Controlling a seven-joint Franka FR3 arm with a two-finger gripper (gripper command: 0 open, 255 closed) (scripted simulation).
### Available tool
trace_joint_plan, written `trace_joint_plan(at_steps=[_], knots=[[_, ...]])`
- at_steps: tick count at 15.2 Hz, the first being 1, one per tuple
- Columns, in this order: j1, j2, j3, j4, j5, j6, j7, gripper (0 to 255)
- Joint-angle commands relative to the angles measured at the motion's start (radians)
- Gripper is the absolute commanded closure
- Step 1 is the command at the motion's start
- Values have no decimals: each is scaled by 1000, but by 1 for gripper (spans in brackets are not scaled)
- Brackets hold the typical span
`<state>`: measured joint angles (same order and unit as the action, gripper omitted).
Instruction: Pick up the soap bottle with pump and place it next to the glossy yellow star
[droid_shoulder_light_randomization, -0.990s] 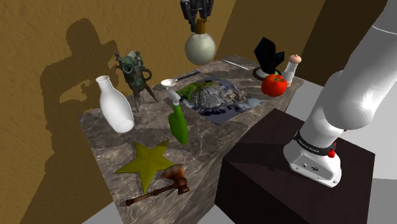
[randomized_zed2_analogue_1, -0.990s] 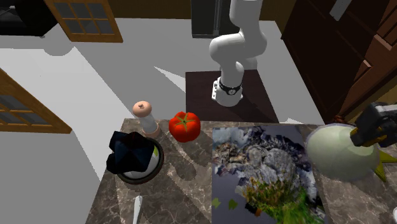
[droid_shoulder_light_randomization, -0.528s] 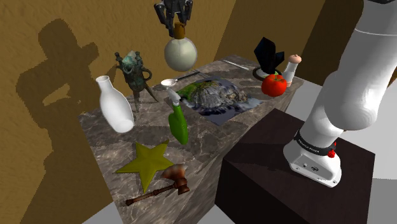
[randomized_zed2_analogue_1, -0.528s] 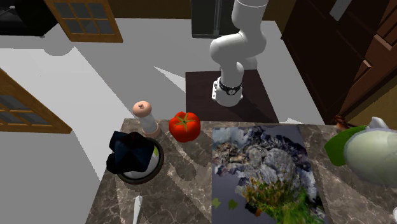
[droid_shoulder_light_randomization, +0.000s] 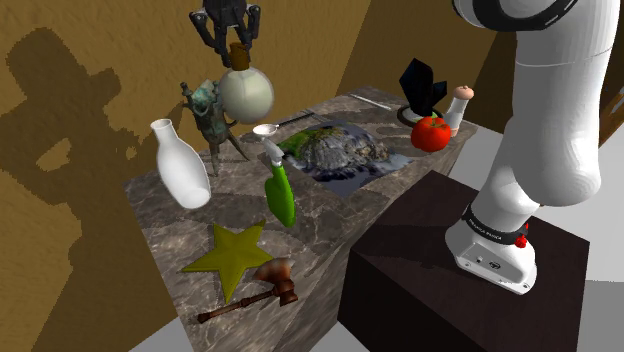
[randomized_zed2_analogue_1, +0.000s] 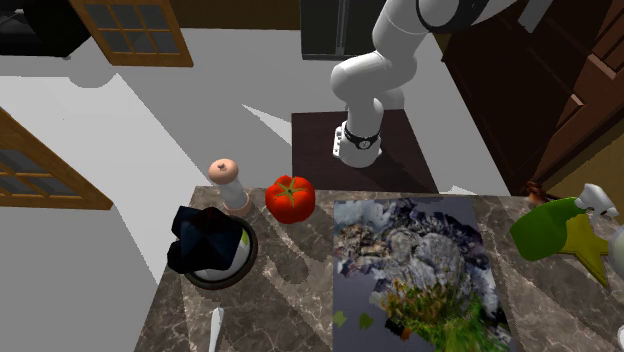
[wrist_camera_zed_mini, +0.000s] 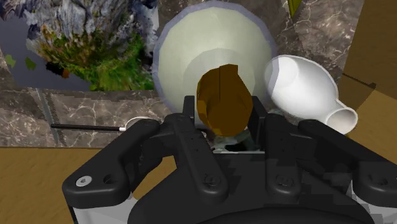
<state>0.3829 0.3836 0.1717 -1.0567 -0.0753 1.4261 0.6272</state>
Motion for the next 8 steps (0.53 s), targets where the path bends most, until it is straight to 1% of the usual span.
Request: trace_joint_plan(at_steps=[1, 8], knots=[[8, 8, 3, -6, -2, 15, 12, 255], [-4, -40, 2, -176, 6, 137, 12, 255]])
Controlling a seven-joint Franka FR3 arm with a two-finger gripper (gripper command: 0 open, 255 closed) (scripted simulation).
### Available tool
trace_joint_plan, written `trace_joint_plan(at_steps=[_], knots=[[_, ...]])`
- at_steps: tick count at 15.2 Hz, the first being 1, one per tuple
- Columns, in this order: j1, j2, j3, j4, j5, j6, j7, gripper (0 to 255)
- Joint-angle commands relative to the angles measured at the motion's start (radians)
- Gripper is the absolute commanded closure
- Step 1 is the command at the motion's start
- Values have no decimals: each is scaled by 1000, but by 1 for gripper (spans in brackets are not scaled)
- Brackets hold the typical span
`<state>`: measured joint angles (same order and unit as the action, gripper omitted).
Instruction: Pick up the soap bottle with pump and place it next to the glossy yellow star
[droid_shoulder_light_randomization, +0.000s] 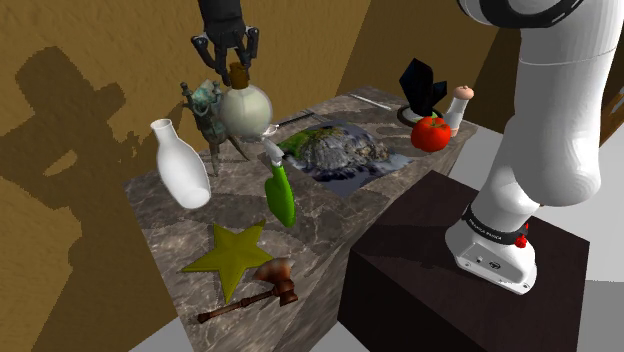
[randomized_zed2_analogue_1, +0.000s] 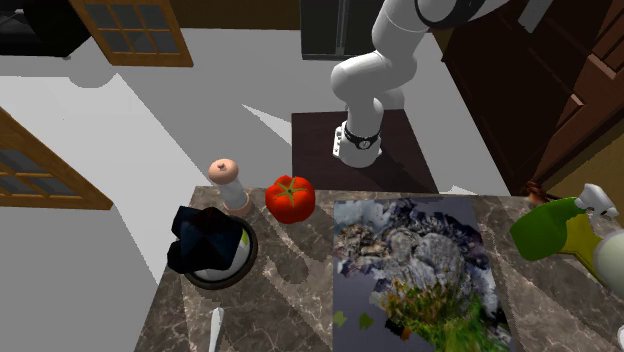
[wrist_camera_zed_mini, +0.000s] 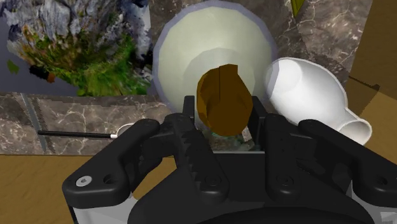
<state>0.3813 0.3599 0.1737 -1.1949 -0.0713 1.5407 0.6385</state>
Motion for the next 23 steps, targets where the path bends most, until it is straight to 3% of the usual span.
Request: trace_joint_plan(at_steps=[1, 23], knots=[[-4, -21, 0, -58, 3, 39, 1, 255], [-15, -39, -3, -382, 4, 344, 7, 255]])
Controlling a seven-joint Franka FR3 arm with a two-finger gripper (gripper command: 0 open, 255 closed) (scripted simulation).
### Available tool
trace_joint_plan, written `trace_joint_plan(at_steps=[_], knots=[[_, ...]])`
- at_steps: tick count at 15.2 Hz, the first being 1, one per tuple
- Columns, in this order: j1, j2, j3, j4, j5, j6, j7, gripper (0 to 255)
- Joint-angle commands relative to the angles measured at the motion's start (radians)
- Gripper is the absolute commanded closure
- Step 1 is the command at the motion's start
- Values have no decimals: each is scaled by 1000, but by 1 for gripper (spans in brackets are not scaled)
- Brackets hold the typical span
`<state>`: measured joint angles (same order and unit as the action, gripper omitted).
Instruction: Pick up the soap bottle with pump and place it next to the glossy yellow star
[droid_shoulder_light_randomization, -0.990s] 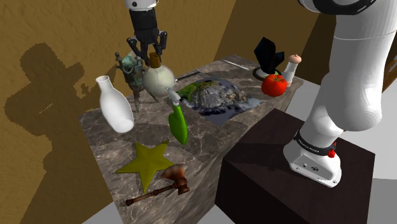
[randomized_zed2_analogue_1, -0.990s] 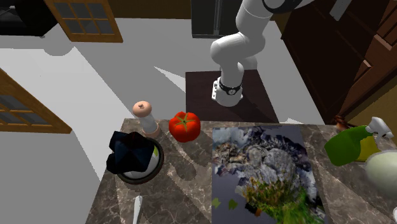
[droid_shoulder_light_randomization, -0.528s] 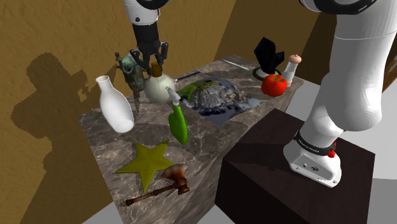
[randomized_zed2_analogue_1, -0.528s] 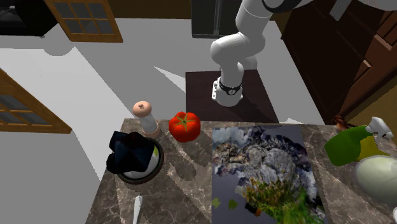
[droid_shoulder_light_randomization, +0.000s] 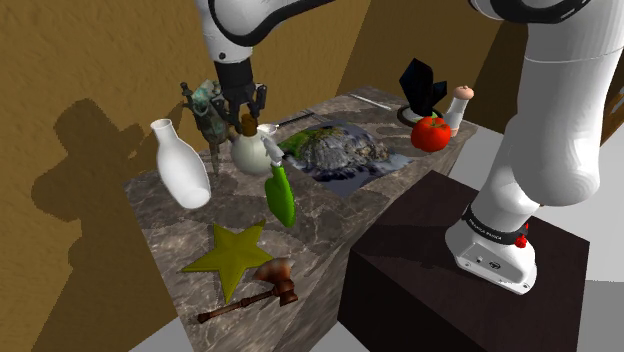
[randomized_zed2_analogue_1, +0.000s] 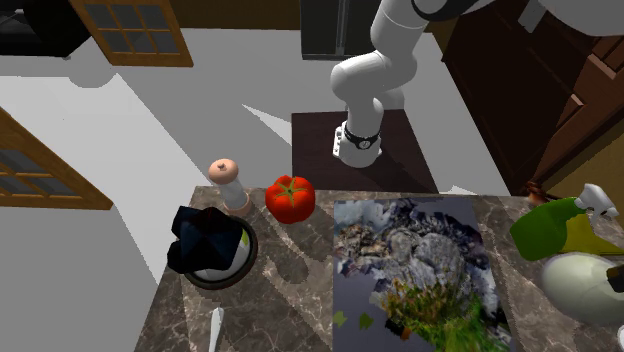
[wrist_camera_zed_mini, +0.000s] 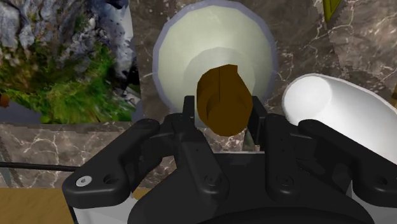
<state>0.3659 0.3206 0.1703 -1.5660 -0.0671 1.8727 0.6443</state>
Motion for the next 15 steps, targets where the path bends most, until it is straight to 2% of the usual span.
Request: trace_joint_plan(at_steps=[1, 11, 15], knots=[[0, 3, 0, -21, -1, 25, 1, 255], [0, 35, -3, -110, -9, 146, 8, 255], [0, 37, -4, -113, -9, 151, 8, 255]])
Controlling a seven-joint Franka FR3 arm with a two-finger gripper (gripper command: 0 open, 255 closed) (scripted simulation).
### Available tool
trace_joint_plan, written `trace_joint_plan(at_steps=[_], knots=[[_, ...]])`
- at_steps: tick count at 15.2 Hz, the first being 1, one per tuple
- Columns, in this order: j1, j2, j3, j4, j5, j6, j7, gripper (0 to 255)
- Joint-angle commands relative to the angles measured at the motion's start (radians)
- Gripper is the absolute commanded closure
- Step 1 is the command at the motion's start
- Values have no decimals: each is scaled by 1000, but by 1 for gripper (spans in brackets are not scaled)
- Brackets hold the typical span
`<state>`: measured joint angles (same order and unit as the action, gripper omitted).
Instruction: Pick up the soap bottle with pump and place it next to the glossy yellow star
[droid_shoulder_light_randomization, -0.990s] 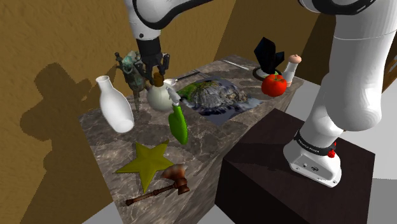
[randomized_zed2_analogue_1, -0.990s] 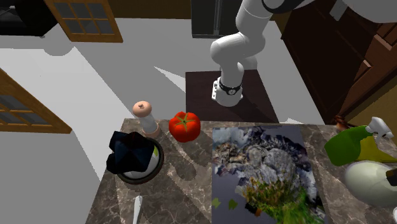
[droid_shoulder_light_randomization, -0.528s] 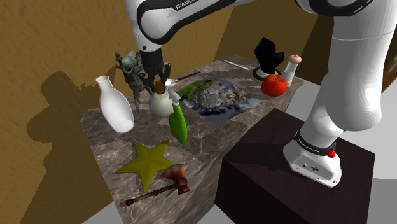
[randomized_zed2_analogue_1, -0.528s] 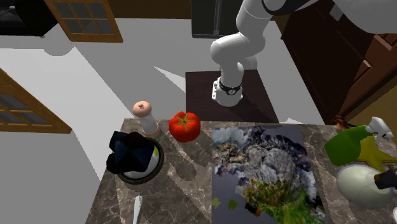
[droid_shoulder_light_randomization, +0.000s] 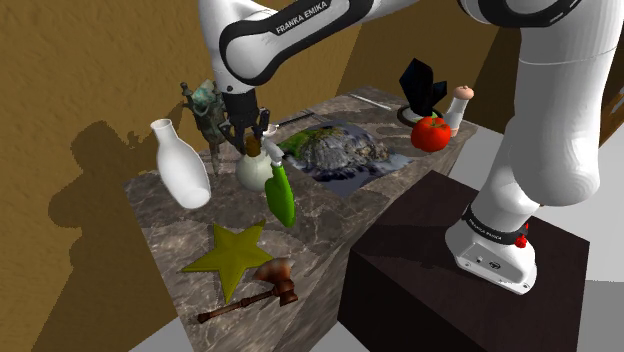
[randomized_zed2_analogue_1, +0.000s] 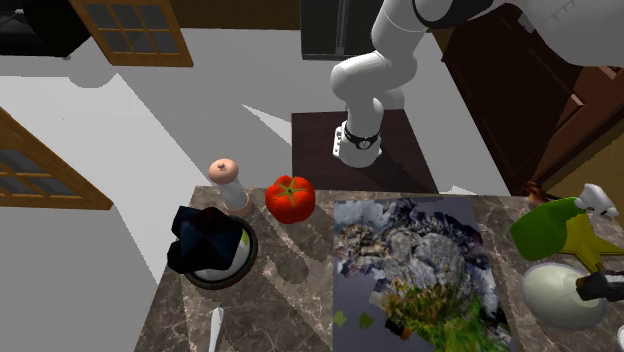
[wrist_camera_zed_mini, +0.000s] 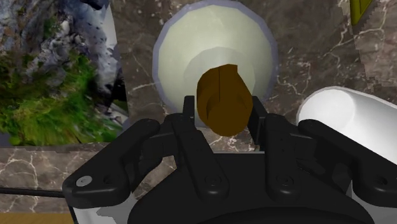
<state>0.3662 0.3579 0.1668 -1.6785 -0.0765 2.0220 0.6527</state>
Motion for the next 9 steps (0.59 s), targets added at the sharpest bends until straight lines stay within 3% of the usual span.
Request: trace_joint_plan(at_steps=[1, 4, 5, 9], knots=[[0, 0, 0, -1, 0, 2, 0, 255], [0, 0, 0, -1, 0, 2, 0, 255], [0, 0, 0, -1, 0, 2, 0, 0], [0, 0, 0, -1, 0, 2, 0, 0]])
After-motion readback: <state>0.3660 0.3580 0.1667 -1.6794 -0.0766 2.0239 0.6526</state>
